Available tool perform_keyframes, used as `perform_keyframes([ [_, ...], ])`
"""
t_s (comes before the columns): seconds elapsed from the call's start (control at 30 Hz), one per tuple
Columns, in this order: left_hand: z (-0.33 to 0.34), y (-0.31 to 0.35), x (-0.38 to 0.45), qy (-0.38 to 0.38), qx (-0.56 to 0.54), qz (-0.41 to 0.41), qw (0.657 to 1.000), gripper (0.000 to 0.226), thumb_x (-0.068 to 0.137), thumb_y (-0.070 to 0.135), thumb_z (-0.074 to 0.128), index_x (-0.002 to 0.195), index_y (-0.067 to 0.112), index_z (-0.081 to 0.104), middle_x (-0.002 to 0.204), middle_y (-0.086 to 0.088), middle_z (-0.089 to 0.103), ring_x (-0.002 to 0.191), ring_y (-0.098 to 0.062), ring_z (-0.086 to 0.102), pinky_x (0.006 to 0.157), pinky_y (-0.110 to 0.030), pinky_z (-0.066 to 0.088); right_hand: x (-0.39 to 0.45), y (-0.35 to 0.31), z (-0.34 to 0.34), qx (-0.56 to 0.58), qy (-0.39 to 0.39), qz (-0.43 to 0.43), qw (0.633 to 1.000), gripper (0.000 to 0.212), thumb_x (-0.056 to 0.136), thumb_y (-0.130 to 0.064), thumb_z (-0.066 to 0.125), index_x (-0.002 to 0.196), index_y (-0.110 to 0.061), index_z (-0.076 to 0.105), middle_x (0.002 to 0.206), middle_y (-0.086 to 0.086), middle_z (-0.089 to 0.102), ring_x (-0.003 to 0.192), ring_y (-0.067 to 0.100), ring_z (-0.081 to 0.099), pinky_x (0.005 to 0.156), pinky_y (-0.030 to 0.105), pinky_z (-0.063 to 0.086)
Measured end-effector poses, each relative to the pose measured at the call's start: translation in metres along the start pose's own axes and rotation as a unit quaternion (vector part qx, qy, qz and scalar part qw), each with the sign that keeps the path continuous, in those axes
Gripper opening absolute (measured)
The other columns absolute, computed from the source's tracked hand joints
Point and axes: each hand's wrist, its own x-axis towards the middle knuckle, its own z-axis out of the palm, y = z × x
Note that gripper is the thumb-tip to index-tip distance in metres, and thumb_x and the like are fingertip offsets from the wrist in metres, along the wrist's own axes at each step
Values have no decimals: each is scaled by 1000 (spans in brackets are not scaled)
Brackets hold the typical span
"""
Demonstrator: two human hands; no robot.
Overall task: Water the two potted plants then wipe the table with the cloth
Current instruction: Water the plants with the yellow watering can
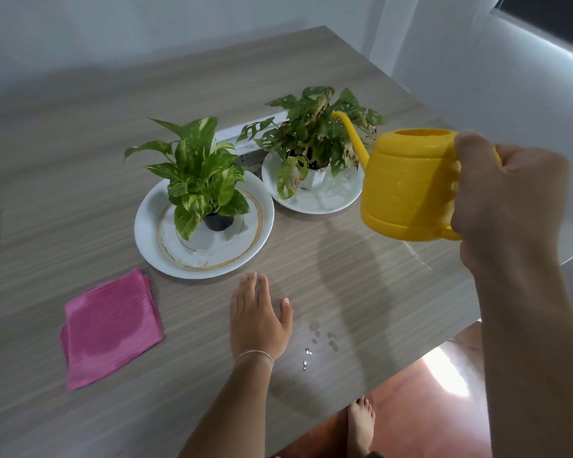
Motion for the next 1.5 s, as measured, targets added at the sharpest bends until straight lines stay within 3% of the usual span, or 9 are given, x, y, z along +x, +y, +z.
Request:
perform_keyframes([
  [0.1,-1,0,-1,0,4,0,1000,69,94,48,42,145,3,51,154,-19,46,147,-35,38,118,-50,36,4,-2,-2,5,11,5,1000,44,88,-42,59,62,-11,43,43,-2,20,48,14,18,50,28,18],
  [0.37,0,1,1,-4,1,1,1000,68,94,48,43,144,3,52,153,-19,47,147,-35,38,117,-51,37,8,-12,7,21,0,-5,1000,45,91,-40,59,63,-8,44,47,-3,20,45,12,19,42,27,16],
  [0.6,0,0,0,4,-2,3,1000,68,93,47,44,142,1,54,151,-20,49,145,-37,40,113,-53,40,-6,-12,11,30,-36,-5,999,52,94,-35,60,57,-22,27,40,-5,20,41,11,19,39,24,15],
  [1.5,-1,0,0,9,0,9,1000,67,93,46,46,142,1,53,151,-20,49,146,-36,39,115,-53,38,-9,-6,16,42,-29,13,999,56,99,-33,57,55,-22,23,35,-8,22,36,10,23,37,17,15],
])
